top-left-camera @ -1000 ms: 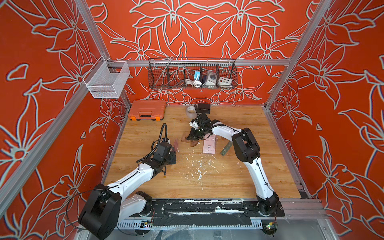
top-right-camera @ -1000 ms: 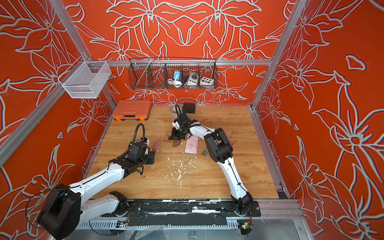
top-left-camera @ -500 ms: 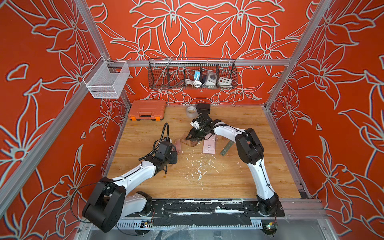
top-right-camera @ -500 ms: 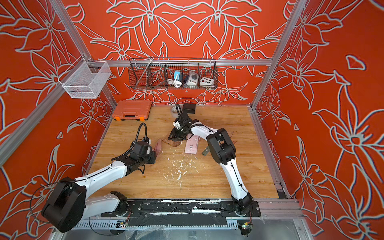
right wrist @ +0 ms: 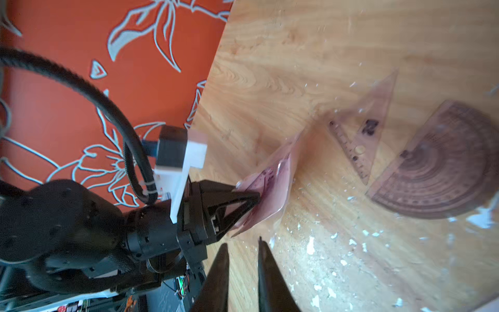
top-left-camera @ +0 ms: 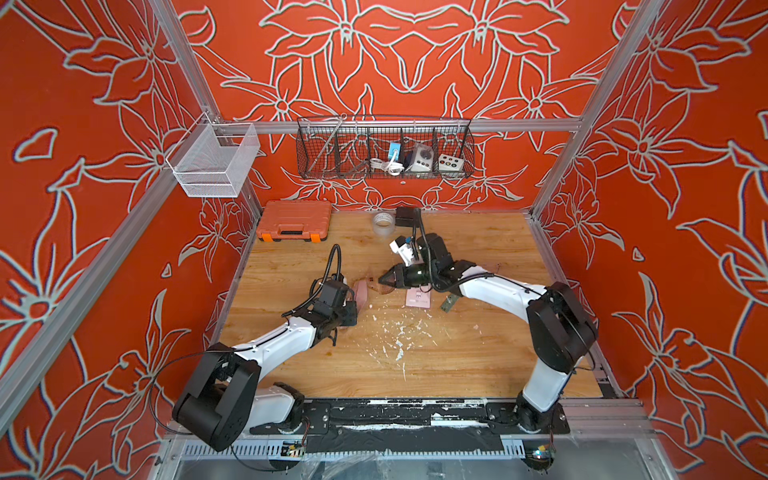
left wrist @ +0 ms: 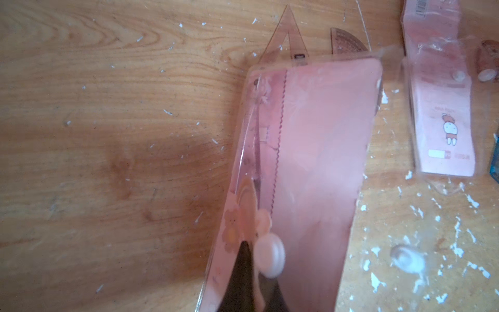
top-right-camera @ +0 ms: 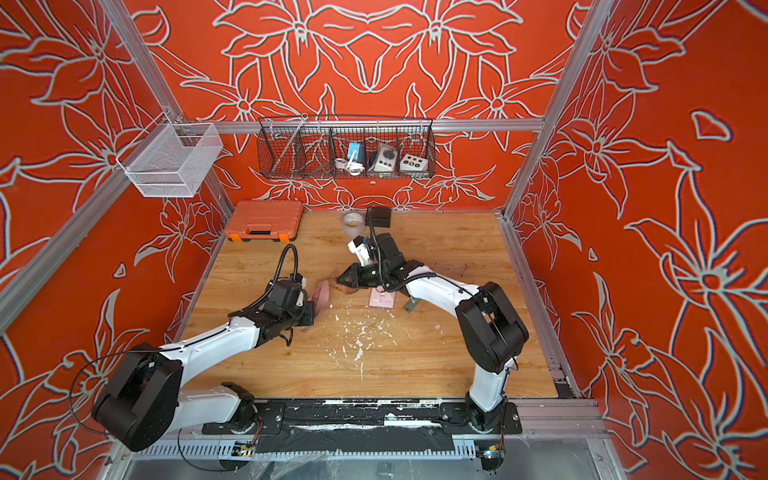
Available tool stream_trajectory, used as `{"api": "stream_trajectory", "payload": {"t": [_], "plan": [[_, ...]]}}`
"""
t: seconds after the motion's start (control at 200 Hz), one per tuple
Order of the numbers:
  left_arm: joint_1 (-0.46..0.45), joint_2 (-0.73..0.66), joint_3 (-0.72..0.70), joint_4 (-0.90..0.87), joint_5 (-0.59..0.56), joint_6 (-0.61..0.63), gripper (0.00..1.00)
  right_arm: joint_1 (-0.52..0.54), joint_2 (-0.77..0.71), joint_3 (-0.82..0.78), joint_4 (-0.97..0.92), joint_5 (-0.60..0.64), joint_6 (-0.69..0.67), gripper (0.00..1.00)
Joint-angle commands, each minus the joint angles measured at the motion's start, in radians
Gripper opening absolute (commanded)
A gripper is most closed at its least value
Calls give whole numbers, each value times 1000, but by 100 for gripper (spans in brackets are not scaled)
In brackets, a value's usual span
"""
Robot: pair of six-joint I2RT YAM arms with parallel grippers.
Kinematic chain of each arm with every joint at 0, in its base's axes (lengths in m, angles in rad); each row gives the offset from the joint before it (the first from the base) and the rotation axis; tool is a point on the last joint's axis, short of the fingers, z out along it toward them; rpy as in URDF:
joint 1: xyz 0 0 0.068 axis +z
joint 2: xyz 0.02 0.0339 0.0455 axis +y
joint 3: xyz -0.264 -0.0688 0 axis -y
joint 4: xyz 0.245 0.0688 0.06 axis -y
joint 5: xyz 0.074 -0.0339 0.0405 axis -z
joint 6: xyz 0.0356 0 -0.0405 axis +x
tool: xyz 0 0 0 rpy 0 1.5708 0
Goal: Open the ruler set and take out the ruler
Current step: Place the ruler at the center of the board.
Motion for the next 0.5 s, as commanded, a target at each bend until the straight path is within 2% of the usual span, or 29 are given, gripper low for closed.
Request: {"api": "stream_trajectory", "payload": {"t": [0.0,0.23,0.495], "plan": [[2,32,3,-13,5,14,0,53,47,31,59,45,35,20],[3,46,4,-1,7,12,0,104,211,157,-57,86,10,18],[-1,-14,-41,73,35,35,0,105,283,142,-77,127,2,19]]}}
